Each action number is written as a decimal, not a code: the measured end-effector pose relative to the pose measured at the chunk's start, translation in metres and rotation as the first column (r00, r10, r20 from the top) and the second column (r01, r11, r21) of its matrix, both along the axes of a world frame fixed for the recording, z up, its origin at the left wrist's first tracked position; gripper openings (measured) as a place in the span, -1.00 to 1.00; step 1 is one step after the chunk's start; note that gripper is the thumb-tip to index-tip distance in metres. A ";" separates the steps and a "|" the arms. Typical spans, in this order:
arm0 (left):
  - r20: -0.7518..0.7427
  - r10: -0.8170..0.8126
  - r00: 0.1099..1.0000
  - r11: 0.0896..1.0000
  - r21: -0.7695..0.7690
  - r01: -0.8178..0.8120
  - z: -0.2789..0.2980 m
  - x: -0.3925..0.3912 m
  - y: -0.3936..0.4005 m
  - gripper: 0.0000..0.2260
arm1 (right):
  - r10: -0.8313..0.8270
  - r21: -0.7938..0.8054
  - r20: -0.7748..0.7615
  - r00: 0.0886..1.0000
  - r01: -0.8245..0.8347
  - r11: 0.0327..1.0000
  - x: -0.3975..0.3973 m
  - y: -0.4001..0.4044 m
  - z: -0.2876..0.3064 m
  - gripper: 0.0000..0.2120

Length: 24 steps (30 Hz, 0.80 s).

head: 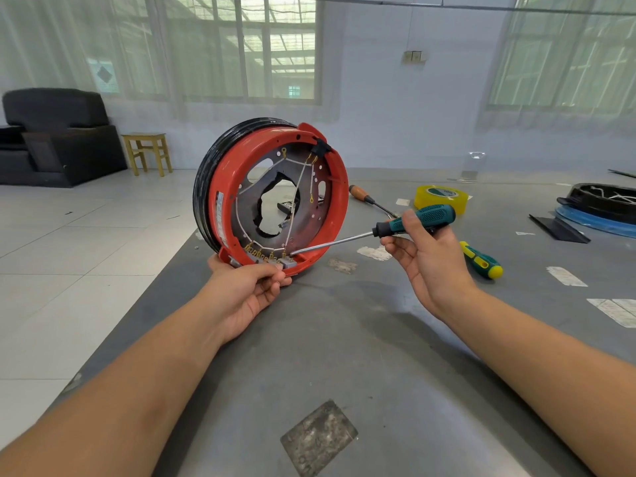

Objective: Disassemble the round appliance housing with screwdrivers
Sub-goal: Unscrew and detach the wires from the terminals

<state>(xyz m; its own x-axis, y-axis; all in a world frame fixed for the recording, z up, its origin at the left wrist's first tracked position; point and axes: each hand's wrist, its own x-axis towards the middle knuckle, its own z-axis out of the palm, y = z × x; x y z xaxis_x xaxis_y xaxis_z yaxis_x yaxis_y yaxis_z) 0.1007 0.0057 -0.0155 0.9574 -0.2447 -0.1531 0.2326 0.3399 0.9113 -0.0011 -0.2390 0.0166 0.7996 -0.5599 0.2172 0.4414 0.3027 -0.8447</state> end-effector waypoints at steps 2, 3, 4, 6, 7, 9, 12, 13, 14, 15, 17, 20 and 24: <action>0.004 -0.001 1.000 1.000 0.001 0.001 0.000 -0.001 0.000 -0.32 | -0.005 -0.014 -0.001 1.000 0.005 1.000 0.000 0.000 0.001 -0.75; 0.006 0.000 1.000 1.000 0.000 0.000 0.000 -0.001 0.000 -0.33 | -0.009 -0.025 -0.001 1.000 0.009 1.000 0.000 0.000 0.001 -0.74; 0.008 0.002 1.000 1.000 -0.001 -0.002 0.000 -0.001 0.000 -0.35 | -0.014 -0.037 -0.001 1.000 0.014 0.999 0.000 0.001 0.002 -0.73; 0.015 0.008 1.000 1.000 0.000 -0.008 0.000 -0.002 0.000 -0.39 | -0.022 -0.065 -0.004 1.000 0.022 0.998 0.001 0.002 0.004 -0.71; 0.020 0.008 1.000 1.000 0.001 -0.008 0.000 -0.002 -0.001 -0.38 | -0.029 -0.081 -0.006 1.000 0.029 0.996 0.001 0.003 0.005 -0.70; 0.022 0.006 1.000 1.000 0.005 -0.006 0.000 -0.001 -0.001 -0.34 | -0.051 -0.116 -0.009 0.999 0.049 0.992 0.003 0.006 0.007 -0.69; 0.032 0.000 0.999 1.000 0.019 -0.001 -0.001 -0.002 -0.001 -0.33 | -0.094 -0.194 -0.003 0.996 0.092 0.977 0.004 0.009 0.014 -0.73; 0.040 0.000 0.999 1.000 0.027 -0.002 -0.001 -0.003 -0.002 -0.35 | -0.122 -0.232 -0.003 0.993 0.118 0.966 0.004 0.010 0.018 -0.75; 0.046 0.004 0.999 0.999 0.035 -0.006 -0.001 -0.003 -0.002 -0.39 | -0.157 -0.277 -0.007 0.988 0.149 0.949 0.004 0.012 0.023 -0.74; 0.051 0.011 0.999 0.999 0.042 -0.013 -0.001 -0.004 -0.002 -0.43 | -0.194 -0.323 -0.013 0.981 0.179 0.929 0.004 0.014 0.028 -0.72; 0.060 0.016 0.998 0.998 0.056 -0.020 0.000 -0.006 -0.003 -0.44 | -0.253 -0.405 -0.010 0.967 0.228 0.885 0.006 0.020 0.038 -0.72; 0.077 0.009 0.997 0.997 0.075 -0.015 0.002 -0.009 -0.004 -0.40 | -0.313 -0.486 0.019 0.949 0.283 0.827 0.008 0.031 0.050 -0.69; 0.076 0.001 0.997 0.998 0.066 -0.006 0.002 -0.008 -0.003 -0.46 | -0.379 -0.593 0.091 0.921 0.356 0.722 0.011 0.044 0.057 -0.52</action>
